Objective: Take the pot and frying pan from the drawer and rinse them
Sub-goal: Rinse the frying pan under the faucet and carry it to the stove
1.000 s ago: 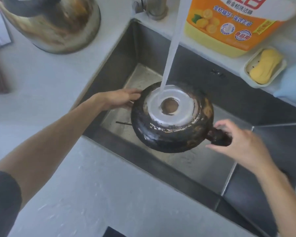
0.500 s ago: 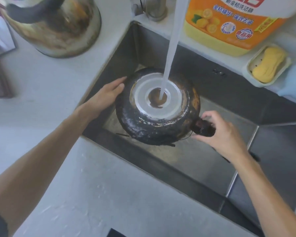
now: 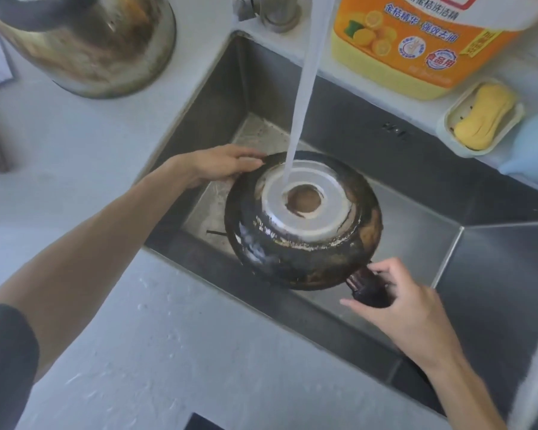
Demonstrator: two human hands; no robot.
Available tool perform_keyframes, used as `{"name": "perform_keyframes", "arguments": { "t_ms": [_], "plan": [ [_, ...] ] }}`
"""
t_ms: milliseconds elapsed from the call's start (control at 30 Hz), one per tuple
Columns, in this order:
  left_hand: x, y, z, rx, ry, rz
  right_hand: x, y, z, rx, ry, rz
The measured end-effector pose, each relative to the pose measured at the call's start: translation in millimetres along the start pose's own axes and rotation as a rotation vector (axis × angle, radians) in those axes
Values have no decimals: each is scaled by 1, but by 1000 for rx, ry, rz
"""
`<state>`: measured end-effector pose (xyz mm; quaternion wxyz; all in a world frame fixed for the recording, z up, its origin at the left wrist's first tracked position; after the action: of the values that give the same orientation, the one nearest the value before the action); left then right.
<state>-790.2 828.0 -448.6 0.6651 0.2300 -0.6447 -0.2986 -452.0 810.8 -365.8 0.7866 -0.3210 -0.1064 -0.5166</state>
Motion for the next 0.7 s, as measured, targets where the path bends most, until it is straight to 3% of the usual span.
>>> {"name": "perform_keyframes", "arguments": {
  "t_ms": [133,200,367,533,700],
  "plan": [
    [27,-27,-11,194,-104,-46,-14,6,36,453,76,216],
    [42,-37,-12,239,-105,-64,-29,7,49,530,127,291],
    [70,-50,-12,288,15,-183,-75,10,54,280,176,286],
    [83,-27,15,269,395,-205,-115,21,6,-36,-1,214],
    [75,29,28,65,443,-173,-99,19,-36,-115,-123,169]
  ]
}}
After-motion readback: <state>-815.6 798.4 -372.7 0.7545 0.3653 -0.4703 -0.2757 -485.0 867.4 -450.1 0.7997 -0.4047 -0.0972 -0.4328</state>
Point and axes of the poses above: each hand's wrist, its own x-axis away from the middle knuckle, its own z-axis out of the back of the hand, y = z × x, the point moved 3 cm from there along -x, towards the middle knuckle, and after that the axes turned 12 degrees about x, right-handed, at the moved point
